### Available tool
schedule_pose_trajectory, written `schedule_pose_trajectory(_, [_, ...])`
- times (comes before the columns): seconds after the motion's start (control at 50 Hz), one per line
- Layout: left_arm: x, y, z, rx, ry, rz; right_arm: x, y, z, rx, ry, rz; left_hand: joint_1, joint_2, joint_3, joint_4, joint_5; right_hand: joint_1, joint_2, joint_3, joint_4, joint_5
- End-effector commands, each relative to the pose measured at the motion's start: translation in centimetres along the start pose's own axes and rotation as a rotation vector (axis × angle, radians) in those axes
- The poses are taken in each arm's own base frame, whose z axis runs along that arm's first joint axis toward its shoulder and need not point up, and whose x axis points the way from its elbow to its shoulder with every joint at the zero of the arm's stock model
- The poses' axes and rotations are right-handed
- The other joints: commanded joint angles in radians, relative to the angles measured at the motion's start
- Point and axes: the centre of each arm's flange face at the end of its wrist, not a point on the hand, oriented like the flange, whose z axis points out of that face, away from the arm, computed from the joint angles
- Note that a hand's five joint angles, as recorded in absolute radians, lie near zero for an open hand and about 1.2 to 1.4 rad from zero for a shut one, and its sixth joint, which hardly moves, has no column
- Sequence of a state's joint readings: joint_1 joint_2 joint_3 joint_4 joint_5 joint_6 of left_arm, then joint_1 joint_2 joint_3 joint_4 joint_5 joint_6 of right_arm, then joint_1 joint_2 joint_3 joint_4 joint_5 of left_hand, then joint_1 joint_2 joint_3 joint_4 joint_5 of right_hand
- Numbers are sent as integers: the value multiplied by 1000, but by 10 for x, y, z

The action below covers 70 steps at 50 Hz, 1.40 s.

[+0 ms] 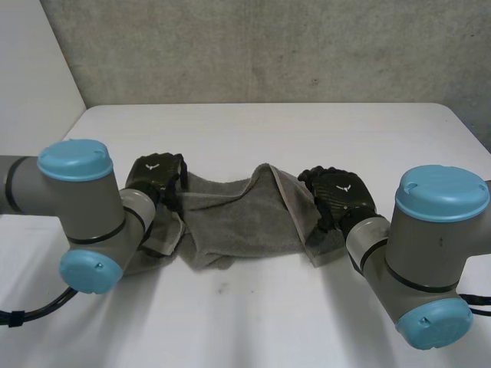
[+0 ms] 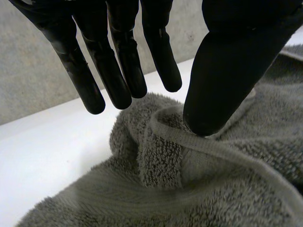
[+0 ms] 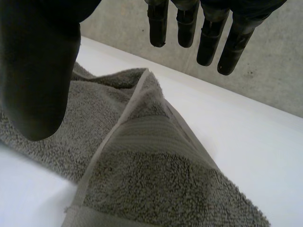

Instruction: Fold the towel.

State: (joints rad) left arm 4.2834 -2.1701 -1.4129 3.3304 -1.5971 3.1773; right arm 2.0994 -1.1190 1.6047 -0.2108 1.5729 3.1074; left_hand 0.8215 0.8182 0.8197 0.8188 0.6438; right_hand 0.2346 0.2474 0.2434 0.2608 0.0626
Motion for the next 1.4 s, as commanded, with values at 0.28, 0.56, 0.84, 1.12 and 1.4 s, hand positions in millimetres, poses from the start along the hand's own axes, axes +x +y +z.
schedule_pose_trajectory(0.28, [-1,18,22,-27,-12,4,2,13,4,-35,6,-31,108,112,110,111,112,-60,-73,-69,-86,-63])
schedule_pose_trajectory(0.56, [-1,27,24,-47,-11,9,2,16,6,-46,5,-33,47,50,48,49,50,-60,-73,-69,-86,-63])
schedule_pose_trajectory(0.84, [-4,-18,5,32,-28,11,2,12,8,-32,7,-58,575,578,577,577,578,-60,-73,-69,-86,-63])
schedule_pose_trajectory(1.12, [-9,-92,-52,192,-32,2,0,-18,11,54,5,82,575,578,577,577,578,-60,-73,-69,-86,-63])
schedule_pose_trajectory(1.4, [-7,-100,-69,167,-23,1,-33,-25,33,107,-76,209,575,578,577,577,578,-60,-73,-69,-86,-63])
